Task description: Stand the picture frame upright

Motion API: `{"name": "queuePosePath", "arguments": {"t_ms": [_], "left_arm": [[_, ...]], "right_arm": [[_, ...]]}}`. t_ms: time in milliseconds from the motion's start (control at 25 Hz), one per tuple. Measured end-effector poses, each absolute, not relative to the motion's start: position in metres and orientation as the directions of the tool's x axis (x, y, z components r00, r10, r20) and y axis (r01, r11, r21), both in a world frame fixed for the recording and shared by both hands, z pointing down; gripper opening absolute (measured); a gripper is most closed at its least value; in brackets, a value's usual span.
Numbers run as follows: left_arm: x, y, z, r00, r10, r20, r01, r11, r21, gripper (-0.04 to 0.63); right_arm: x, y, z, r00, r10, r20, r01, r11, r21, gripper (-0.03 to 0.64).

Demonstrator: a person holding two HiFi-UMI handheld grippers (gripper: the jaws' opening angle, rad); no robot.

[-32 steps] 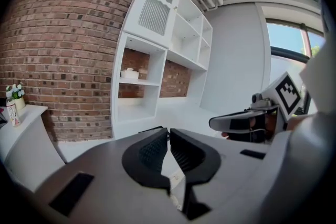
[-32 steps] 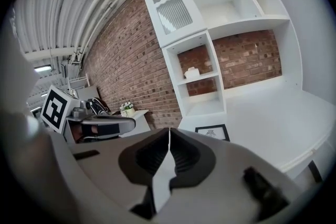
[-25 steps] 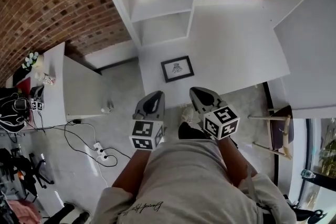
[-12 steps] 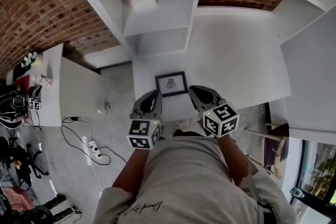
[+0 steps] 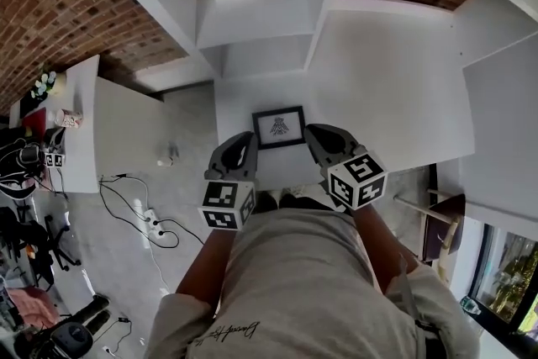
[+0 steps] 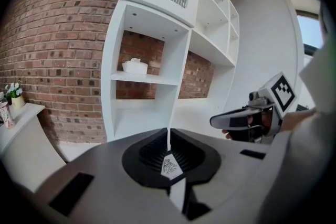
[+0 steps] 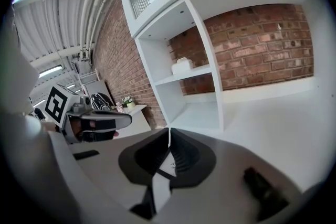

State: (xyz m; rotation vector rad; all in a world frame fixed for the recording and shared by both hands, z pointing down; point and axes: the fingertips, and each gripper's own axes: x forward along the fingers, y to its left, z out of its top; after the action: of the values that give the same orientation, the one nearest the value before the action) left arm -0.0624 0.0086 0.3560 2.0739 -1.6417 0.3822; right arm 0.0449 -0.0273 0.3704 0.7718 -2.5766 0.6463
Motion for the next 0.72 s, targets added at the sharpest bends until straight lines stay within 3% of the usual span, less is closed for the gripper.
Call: {"name": "queuePosePath", "arguments": {"t_ms": [720], "left_arm": [[-0.096,-0.021,0.42,0.324,-0.717,0.617,-0.945,-0.215,0.246,0.028]], "right_arm": [[0.042,-0.06,0.42,-0.674,-0.457,0.581,-0.706,0.631,-0.322,0.029]]}}
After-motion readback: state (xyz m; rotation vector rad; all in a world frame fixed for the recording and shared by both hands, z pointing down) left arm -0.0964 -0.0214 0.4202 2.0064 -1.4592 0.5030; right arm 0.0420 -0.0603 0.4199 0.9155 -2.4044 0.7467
